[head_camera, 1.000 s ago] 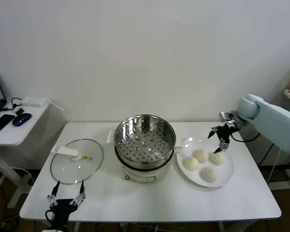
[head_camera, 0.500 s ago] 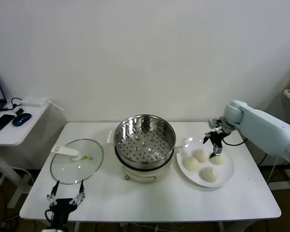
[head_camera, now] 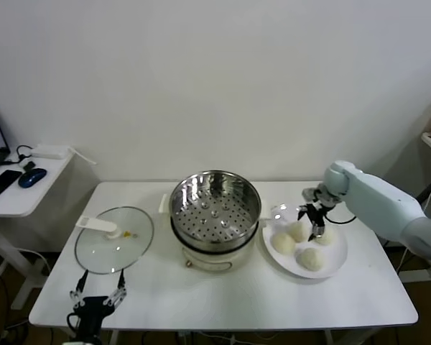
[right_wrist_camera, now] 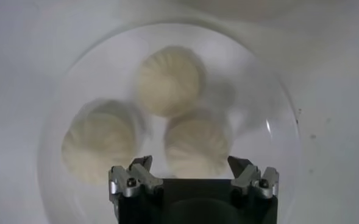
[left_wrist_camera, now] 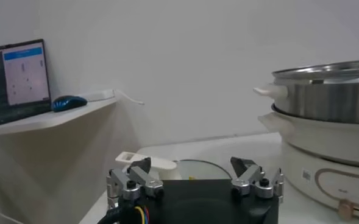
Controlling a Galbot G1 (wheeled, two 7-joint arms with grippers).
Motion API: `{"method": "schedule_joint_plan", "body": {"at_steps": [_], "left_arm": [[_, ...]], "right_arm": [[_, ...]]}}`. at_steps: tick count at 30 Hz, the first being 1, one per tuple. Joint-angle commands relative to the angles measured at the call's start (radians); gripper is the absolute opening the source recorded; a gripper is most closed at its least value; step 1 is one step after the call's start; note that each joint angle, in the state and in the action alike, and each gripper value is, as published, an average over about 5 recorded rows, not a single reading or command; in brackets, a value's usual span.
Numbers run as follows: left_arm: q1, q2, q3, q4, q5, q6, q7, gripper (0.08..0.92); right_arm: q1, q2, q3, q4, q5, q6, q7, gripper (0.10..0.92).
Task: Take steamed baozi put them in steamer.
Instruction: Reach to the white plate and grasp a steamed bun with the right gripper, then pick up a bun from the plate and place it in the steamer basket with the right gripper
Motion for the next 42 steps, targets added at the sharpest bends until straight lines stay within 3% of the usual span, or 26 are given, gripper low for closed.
{"method": "schedule_joint_plan", "body": {"at_steps": [1, 21, 31, 42], "left_arm": [[0.002, -0.001, 0.001, 0.003, 0.0, -0.002, 0.0, 0.823], [0.0, -0.001, 0.0, 0.007, -0.001, -0.003, 0.0, 0.823], [0.003, -0.001, -0.001, 0.009, -0.002, -0.006, -0.001, 0.823], [0.005, -0.002, -0.001, 0.007, -0.003, -0.007, -0.002, 0.823]], "right_arm": [[-0.039, 0.035, 0.064, -0.053, -0.089, 0.03, 0.01, 0.823], [-0.057, 0.072, 0.121, -0.086, -0.113, 0.03, 0.002, 0.821], [-0.063, 0.075, 0.135, -0.089, -0.112, 0.027, -0.009, 0.725], [-0.059, 0.072, 0.145, -0.084, -0.115, 0.028, -0.02, 0.699]]}}
